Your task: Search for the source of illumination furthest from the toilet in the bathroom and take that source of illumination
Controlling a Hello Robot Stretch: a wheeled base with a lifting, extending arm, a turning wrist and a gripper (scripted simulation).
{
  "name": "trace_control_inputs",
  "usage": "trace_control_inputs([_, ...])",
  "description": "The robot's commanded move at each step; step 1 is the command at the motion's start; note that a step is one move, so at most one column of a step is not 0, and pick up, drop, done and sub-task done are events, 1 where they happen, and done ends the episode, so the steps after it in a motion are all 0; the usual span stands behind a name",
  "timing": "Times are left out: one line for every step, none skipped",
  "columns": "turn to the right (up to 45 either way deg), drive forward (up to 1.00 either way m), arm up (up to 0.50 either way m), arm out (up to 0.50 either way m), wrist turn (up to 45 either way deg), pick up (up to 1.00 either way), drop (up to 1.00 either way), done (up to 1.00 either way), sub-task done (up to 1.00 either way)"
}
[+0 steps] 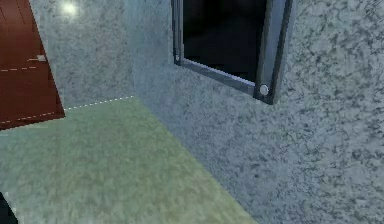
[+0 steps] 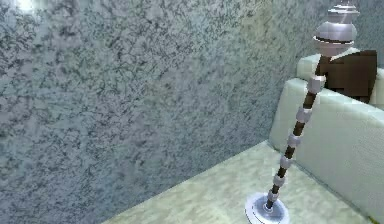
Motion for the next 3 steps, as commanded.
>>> trace_control_inputs([-24.0,0.00,0.00,0.00,0.0,0.00,0.00,0.00,0.00])
trace_control_inputs([0.0,1.00,0.00,0.00,0.0,0.00,0.00,0.00,0.00])
trace_control_inputs([-6.0,0.00,0.00,0.00,0.0,0.00,0.00,0.00,0.00])
